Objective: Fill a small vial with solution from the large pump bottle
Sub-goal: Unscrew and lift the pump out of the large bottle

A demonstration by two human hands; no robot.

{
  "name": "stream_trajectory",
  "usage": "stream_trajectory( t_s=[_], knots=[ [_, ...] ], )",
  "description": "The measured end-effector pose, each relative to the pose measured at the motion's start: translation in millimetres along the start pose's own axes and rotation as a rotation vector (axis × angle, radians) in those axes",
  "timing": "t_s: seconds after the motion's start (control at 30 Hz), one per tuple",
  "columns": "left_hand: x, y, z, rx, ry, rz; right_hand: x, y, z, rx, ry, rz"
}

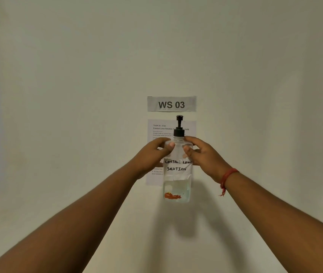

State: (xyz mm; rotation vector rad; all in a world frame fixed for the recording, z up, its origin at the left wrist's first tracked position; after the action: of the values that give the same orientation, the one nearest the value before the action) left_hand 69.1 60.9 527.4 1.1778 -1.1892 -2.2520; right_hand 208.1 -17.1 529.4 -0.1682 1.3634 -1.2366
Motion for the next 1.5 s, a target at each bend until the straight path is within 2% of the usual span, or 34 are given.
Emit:
stream_trajectory(
  t_s=[0.2, 0.5, 0.73, 0.97, 1.5],
  knots=[
    [7, 10, 3, 0.093, -0.020, 0.011, 2, -18, 1, 0.001, -0.002, 0.040],
    [15, 16, 2, 0.097, 0.012, -0.021, 10, -32, 5, -0.010, -0.007, 0.047],
    [20, 19, -10, 0.088, 0.022, -0.032, -4, -67, 5, 0.017, 0.111, 0.104],
    [20, 23, -8, 0.099, 0.071, -0.030, -11, -73, 10, -0.032, 0.251, 0.116],
    [15, 28, -5, 0.054, 0.049, -0.049, -18, -69, 10, -0.059, 0.238, 0.116]
  ],
)
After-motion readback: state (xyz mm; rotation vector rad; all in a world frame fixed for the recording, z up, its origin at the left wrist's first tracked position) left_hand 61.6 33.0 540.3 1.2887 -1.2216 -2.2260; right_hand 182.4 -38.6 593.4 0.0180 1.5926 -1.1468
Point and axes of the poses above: each hand's wrist, its own x-axis away from the middle knuckle, its own z-axis out of the back of the hand, y = z × x, the point moved 9 cm from there along -x, towards the middle knuckle, and after that the axes turned 5 degrees about y, right-handed, at the moved point
